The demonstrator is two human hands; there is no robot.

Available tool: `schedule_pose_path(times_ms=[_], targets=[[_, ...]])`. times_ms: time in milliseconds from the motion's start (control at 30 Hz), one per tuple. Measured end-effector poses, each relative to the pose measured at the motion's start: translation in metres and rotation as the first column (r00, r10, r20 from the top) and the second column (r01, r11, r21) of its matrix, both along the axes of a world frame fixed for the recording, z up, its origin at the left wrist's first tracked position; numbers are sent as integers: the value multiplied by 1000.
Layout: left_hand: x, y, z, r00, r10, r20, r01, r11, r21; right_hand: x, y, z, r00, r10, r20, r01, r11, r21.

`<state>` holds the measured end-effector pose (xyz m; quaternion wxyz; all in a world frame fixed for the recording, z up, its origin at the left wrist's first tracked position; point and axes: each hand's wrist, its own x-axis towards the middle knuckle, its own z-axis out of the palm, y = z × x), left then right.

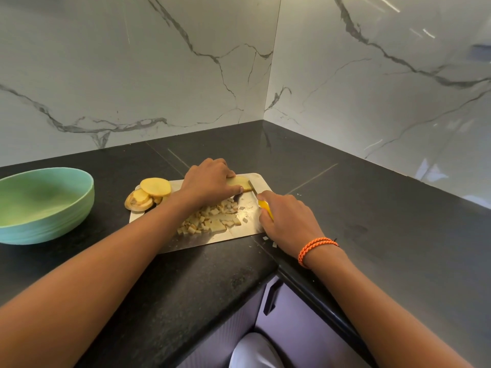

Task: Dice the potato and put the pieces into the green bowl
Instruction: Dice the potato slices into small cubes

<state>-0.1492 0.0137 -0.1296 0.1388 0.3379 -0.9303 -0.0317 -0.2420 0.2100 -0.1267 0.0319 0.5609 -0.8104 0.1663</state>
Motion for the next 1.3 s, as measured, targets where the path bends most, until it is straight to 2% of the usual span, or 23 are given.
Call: schedule_pose_path(times_ms=[133, 267, 367, 567, 767, 1300], targets=[[1, 2, 0, 1000, 17, 6, -17, 1000, 10, 2, 17, -5, 1000, 10, 26, -9, 1000, -29], [0, 2, -4, 999, 48, -2, -48, 998, -50, 3, 26, -7, 1000, 2, 26, -1, 998, -56], [1, 0, -5, 999, 39, -17, -40, 999, -17, 1, 29, -1, 1000, 6, 22, -5, 998, -66], [4, -2, -4, 998, -31, -49, 33, 999, 44, -10, 12, 3, 997, -53, 58, 66, 965, -254], [7, -8, -4, 996, -62, -58, 66, 995, 73, -10, -19, -3, 994, -38, 105, 57, 982, -181], [4, -6, -4, 997, -51, -54, 54, 997, 46, -1, -41, 0, 999, -48, -20, 46, 995, -83]])
